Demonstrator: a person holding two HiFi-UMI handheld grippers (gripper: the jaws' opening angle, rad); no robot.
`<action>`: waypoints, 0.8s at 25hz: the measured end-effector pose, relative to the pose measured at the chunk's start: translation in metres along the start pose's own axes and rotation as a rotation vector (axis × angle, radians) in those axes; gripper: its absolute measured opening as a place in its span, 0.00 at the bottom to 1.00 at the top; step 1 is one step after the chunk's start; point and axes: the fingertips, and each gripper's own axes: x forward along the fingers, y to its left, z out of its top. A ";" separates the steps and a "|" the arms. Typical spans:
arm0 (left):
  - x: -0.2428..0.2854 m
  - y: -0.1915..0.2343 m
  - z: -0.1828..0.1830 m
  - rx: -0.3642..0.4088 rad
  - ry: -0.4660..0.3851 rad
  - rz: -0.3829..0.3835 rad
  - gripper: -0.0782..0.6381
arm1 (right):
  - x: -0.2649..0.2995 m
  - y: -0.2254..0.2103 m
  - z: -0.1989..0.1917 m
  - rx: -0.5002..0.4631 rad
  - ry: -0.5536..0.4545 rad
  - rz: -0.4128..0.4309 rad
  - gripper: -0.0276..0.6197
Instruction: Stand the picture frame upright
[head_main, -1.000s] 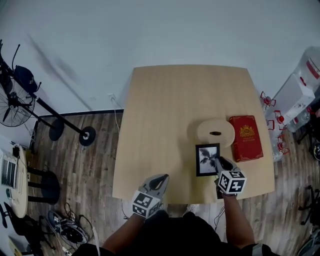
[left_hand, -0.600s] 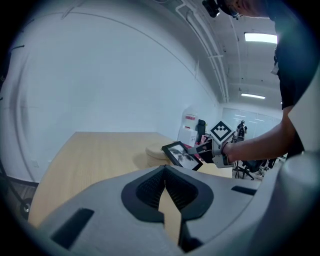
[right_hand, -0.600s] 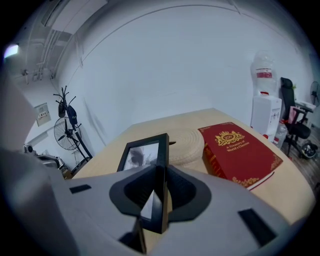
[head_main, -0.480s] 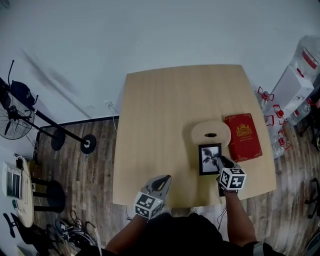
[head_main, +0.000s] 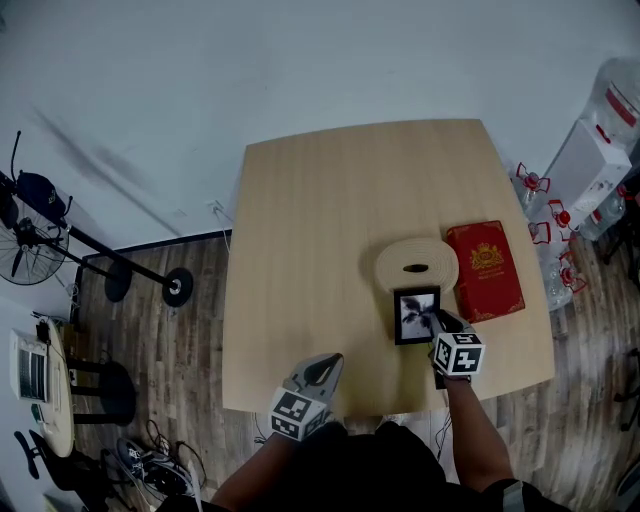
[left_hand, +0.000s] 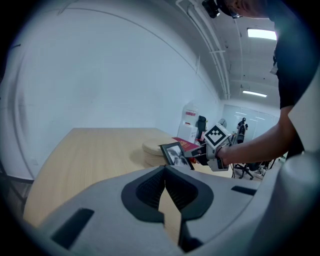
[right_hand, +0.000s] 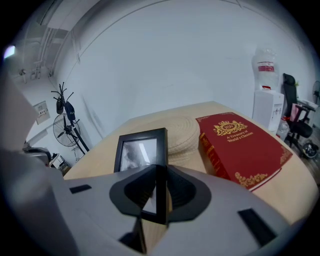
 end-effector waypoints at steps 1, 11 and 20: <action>0.001 0.000 -0.001 -0.002 0.004 0.003 0.11 | 0.002 0.000 -0.001 -0.005 0.003 -0.002 0.15; 0.003 -0.005 -0.009 -0.010 0.023 0.004 0.11 | 0.007 -0.001 -0.004 -0.079 0.003 -0.014 0.15; 0.002 -0.006 -0.010 -0.009 0.019 -0.001 0.11 | 0.001 0.000 -0.007 -0.035 -0.034 0.037 0.24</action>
